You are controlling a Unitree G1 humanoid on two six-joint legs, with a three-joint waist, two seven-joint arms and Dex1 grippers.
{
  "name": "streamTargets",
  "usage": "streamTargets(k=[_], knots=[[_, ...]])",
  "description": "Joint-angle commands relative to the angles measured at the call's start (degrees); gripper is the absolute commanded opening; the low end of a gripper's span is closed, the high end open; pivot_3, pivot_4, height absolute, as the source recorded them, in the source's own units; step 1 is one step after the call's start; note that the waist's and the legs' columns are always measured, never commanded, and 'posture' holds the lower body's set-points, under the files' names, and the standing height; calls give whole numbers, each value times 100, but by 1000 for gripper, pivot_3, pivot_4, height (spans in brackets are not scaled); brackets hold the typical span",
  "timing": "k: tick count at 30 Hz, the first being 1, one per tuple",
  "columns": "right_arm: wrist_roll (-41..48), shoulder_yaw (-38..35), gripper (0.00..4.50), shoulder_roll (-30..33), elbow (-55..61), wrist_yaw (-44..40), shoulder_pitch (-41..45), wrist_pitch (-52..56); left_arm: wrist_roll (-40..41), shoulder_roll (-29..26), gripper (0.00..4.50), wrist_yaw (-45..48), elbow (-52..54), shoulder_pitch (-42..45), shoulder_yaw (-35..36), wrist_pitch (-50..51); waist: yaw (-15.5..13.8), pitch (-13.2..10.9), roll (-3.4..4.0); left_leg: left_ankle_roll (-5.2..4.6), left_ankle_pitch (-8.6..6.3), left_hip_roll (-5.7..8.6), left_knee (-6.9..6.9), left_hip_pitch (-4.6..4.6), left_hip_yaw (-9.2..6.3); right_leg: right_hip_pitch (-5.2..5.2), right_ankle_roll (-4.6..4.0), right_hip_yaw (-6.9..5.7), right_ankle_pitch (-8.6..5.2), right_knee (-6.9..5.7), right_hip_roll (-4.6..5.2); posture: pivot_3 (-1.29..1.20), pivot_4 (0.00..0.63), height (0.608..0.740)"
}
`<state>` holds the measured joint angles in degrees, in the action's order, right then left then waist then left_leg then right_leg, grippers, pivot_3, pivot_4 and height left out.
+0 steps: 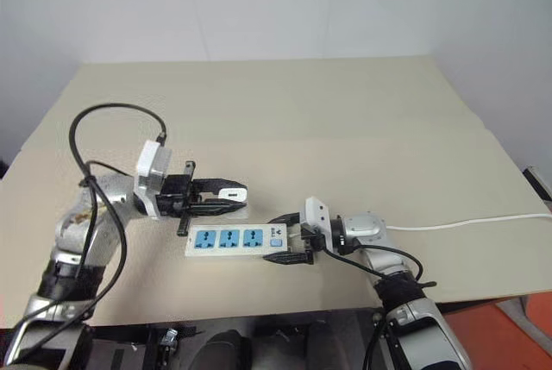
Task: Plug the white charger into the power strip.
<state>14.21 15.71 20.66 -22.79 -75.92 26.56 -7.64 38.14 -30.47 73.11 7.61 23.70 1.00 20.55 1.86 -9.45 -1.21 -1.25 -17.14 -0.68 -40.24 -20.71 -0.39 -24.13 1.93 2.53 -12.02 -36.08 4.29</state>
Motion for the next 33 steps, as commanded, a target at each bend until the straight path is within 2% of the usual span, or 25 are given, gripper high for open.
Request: streamTargets(k=[1, 10, 15, 20, 33], knots=[[-233, 115, 3436, 61, -112, 17, -122, 74, -81, 216, 1025, -216, 320, -397, -23, -323, 0, 2, -1, 0, 0, 0, 1, 8, 3, 5, 0, 2, 0, 1, 0, 0, 150, 740], [-232, 159, 3436, 48, -55, 42, -179, 84, -629, 472, 1025, -164, -243, -509, -435, -778, -28, 9, -3, 3, 1, 7, 15, 42, 36, 31, -2, 8, 0, 3, -1, 0, 150, 740], [-219, 165, 3436, 61, -5, 67, -208, 128, -693, 337, 1025, 472, -668, -283, -609, -909, -28, 10, -4, 3, 1, 6, 19, 41, 40, 30, -2, 7, 0, 5, -2, 0, 150, 740], [-223, 171, 3436, 69, 25, 94, -235, 143, -969, 360, 1025, 729, -1292, 27, -771, -1128, -29, 10, -4, 3, 1, 7, 19, 42, 43, 32, -2, 7, -1, 6, -2, 0, 150, 740], [-232, 185, 3436, 89, 104, 145, -291, 170, -1250, 453, 1025, 925, -1725, 62, -922, -1361, -29, 12, -6, 2, 1, 6, 24, 41, 40, 31, -1, 7, -1, 13, -2, 0, 150, 740]])
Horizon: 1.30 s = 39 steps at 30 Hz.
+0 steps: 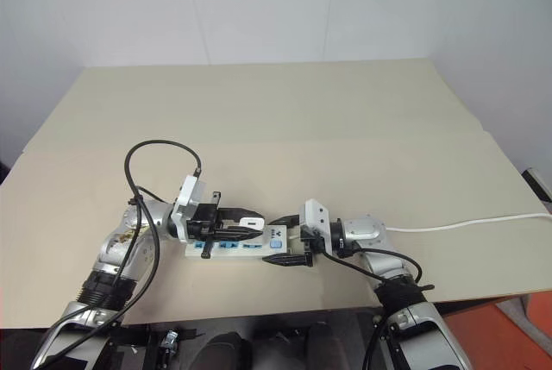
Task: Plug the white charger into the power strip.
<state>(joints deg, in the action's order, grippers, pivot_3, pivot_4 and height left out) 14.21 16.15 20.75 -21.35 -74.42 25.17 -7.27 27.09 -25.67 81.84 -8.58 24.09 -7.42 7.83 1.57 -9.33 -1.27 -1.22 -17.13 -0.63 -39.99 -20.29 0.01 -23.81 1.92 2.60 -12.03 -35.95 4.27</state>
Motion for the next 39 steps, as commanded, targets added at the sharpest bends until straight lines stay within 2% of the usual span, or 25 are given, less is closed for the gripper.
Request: streamTargets(k=[1, 20, 27, 31, 39], knots=[[-234, 142, 3436, 81, -40, -6, -152, 129, -174, -38, 1025, 41, -132, 29, -94, -84, 0, 1, 0, 0, 0, 0, 1, 0, 0, 0, 0, 0, 0, 0, 0, 0, 150, 740], [-269, 159, 3436, 45, -158, 25, -110, 42, -161, -327, 1025, 124, -61, -3, -134, 206, 25, 4, 0, 0, 0, -3, 8, 4, -2, 3, 0, 0, 0, 5, -3, 0, 150, 740], [-256, 156, 3436, 42, -140, 44, -131, 24, -396, -306, 1025, -28, -205, -103, -143, -187, 40, 4, 0, 0, 0, -4, 11, 4, -3, 3, 0, 0, -1, 7, -3, 0, 150, 740], [-251, 158, 3436, 42, -143, 46, -130, 11, -706, -340, 1025, -35, -357, -269, -256, -757, 46, 6, 1, 0, 0, -5, 12, 8, -4, 6, -1, 1, -1, 7, -3, 0, 150, 740], [-248, 187, 3436, 29, -145, 48, -135, -48, -818, -401, 1025, -230, -560, -563, -329, -933, 50, 7, 2, -1, -1, -7, 24, 58, -5, 62, 0, -4, -3, 24, -3, 0, 150, 740]])
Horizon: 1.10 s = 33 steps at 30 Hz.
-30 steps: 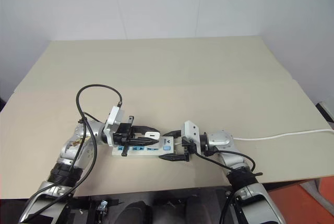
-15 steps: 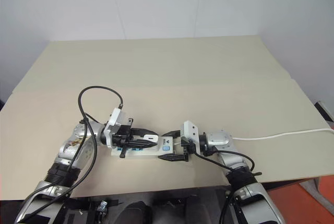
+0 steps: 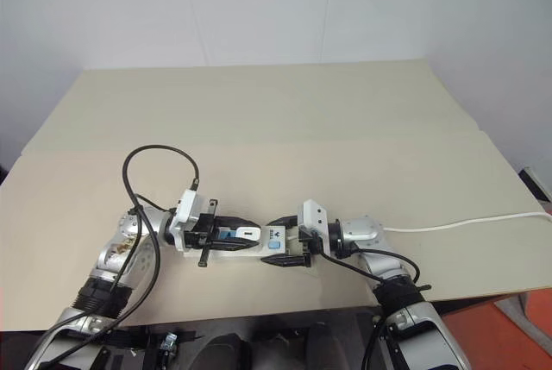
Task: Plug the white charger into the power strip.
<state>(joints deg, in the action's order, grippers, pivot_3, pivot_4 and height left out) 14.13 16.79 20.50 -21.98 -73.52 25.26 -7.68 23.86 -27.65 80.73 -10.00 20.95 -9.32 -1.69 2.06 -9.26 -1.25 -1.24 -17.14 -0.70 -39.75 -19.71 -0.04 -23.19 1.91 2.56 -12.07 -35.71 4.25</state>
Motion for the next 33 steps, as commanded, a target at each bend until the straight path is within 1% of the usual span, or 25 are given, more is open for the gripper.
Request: streamTargets(k=[1, 5, 8, 14, 19, 21, 23, 29, 30, 33], knots=[[-240, 128, 3436, 50, -84, -40, -144, -9, -507, -220, 1025, -109, -455, -289, -157, -15, 2, 1, 0, 0, 0, 0, 2, 8, 0, 7, 0, 0, -1, 1, 0, 0, 150, 740], [-241, 137, 3436, 41, -80, -24, -150, -16, -683, -298, 1025, -108, -624, -386, -285, -243, 6, 15, 5, 0, 0, -1, 8, 30, 1, 21, -2, 2, -4, 1, 0, 0, 150, 740], [-249, 140, 3436, 45, -86, -15, -150, -14, -574, -342, 1025, -79, -654, -399, -343, -5, 8, 28, 9, 0, -1, -1, 13, 41, 1, 29, -3, 3, -8, 1, 0, 0, 150, 740], [-251, 154, 3436, 39, -86, 5, -150, 3, -669, -365, 1025, -224, -828, -307, -413, 16, 17, 80, 17, -1, -1, -1, 19, 43, 1, 32, -2, 3, -12, 2, -1, 0, 150, 740], [-259, 147, 3436, 31, -100, -7, -152, 0, -623, -394, 1025, -193, -891, -291, -447, 27, 19, 106, 17, -1, -1, -1, 34, 64, 1, 63, 1, 2, -15, 16, -1, 0, 150, 740], [-266, 141, 3436, 27, -101, -4, -155, -7, -587, -368, 1763, -255, -886, -321, -402, -28, 21, 117, 21, -1, -1, -2, 57, 83, 1, 83, 3, 0, -16, 39, -2, 0, 150, 740], [-273, 134, 3436, 20, -121, -7, -146, -6, -565, -323, 2317, -271, -909, -312, -349, -90, 37, 125, 31, -1, -1, -3, 87, 99, 0, 88, 6, 8, -19, 58, -4, 0, 150, 740], [-287, 119, 3436, 6, -166, -38, -123, -7, -553, -269, 4260, -195, -911, -294, -273, -153, 35, 128, 34, -4, -3, -3, 98, 111, -4, 94, 0, 6, -23, 61, 1, 0, 150, 740], [-289, 119, 3436, 6, -175, -42, -116, -12, -528, -275, 4477, -165, -889, -302, -253, -156, 35, 129, 34, -4, -3, -3, 98, 113, -6, 95, 0, 6, -23, 61, 1, 0, 150, 740], [-293, 118, 3436, 7, -198, -51, -100, -17, -432, -315, 4477, -29, -807, -324, -177, -141, 38, 129, 34, -4, -3, -3, 101, 114, -7, 95, 0, 6, -24, 62, 1, 0, 150, 740]])
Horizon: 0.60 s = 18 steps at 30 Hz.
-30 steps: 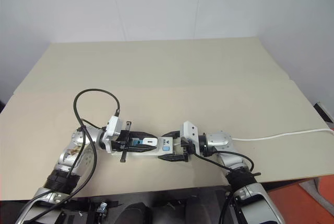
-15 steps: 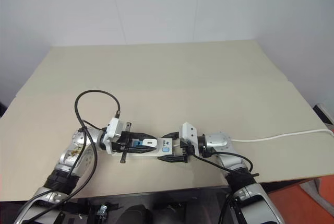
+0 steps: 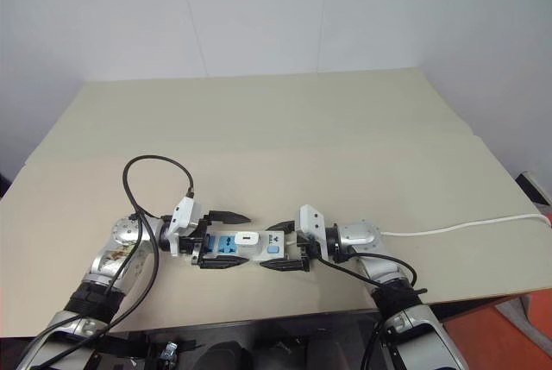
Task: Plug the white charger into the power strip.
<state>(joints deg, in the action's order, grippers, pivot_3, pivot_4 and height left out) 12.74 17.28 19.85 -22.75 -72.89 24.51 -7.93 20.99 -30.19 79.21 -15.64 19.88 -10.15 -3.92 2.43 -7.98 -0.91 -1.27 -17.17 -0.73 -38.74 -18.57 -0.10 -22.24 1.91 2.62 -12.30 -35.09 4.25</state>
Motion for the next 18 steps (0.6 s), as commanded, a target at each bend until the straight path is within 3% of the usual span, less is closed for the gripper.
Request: streamTargets(k=[1, 12, 15, 18], knots=[[-155, 69, 3436, 73, -122, -118, -22, 9, -96, -90, 4477, 197, -200, -228, -58, 107, 3, 0, 0, 0, 0, 0, 0, 0, 1, 0, 0, 0, 0, 1, 0, 0, 150, 740], [-113, 36, 3436, 74, -131, -183, -7, -49, 389, -672, 4477, 649, 481, -397, 515, 343, 8, -7, -7, 0, 0, -3, 4, -10, -3, -12, -1, 1, -1, 5, 2, 0, 150, 740], [-46, -15, 4410, 73, -94, -229, -22, -10, 516, -908, 4500, 594, 690, -555, 822, 397, 1, -12, -15, 0, 0, -4, 1, -59, -5, -67, -3, 1, 0, 0, 2, 0, 150, 740], [21, -101, 4462, 101, -55, -293, -50, -43, 680, -1100, 4500, 535, 819, -670, 1063, 636, -8, -21, -31, 0, 0, -6, -3, -91, -10, -104, -9, -8, 5, -4, 0, 0, 150, 740]])
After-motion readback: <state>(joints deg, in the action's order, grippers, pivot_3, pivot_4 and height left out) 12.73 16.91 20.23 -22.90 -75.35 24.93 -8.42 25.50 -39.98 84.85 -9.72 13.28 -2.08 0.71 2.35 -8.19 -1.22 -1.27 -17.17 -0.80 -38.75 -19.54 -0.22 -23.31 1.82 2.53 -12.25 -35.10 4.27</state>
